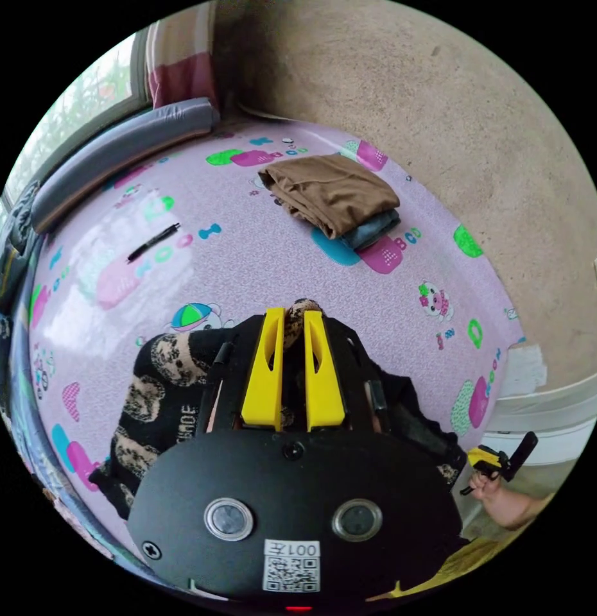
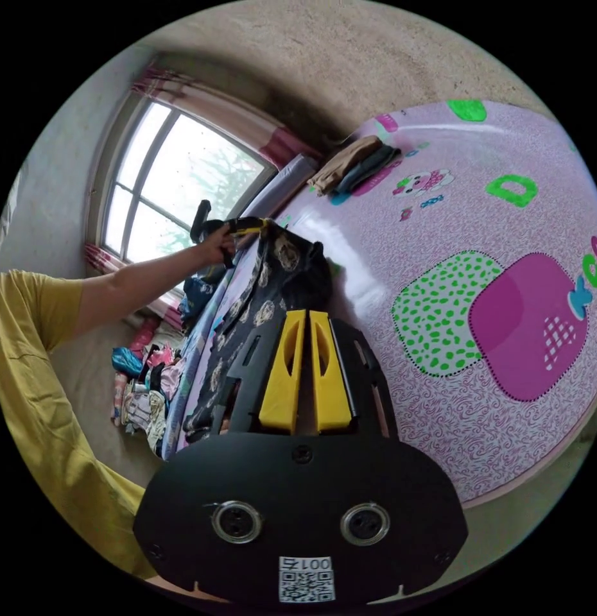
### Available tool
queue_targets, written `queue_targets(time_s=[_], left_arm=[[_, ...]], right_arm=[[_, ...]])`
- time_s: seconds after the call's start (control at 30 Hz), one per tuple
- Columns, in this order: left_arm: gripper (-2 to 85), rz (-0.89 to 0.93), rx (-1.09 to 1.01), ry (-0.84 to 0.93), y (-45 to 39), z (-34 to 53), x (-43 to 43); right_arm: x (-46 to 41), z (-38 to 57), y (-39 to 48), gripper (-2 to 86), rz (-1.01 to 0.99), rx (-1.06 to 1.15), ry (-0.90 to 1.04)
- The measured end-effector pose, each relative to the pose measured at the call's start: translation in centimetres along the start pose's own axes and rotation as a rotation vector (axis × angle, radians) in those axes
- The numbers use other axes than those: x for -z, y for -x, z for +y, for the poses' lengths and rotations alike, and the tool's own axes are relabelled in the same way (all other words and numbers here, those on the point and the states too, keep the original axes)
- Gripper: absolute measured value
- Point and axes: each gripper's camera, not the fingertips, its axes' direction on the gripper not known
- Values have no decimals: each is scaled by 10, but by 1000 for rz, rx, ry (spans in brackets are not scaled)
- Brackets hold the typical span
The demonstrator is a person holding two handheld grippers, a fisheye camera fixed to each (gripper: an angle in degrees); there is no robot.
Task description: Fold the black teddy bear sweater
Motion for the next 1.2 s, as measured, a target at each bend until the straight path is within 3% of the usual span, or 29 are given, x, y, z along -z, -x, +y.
queue_targets(time_s=[0.2,0.47,0.67,0.77,1.0,1.2], left_arm=[[13,161,-1,93,58,-54,-11],[23,224,-30,105,113,-103,1],[155,242,-144,312,124,-142,-10],[154,191,-235,264,124,-145,0],[49,141,-254,63,199,-82,58],[9,159,-184,-21,245,-57,74]], right_arm=[[18,-53,17,5,-31,61,-83],[-23,-125,84,4,-113,326,6],[-48,-173,131,4,-162,449,6],[-49,-184,150,3,-177,481,1],[-78,-214,179,4,-154,581,77],[-145,-222,266,3,-332,874,326]])
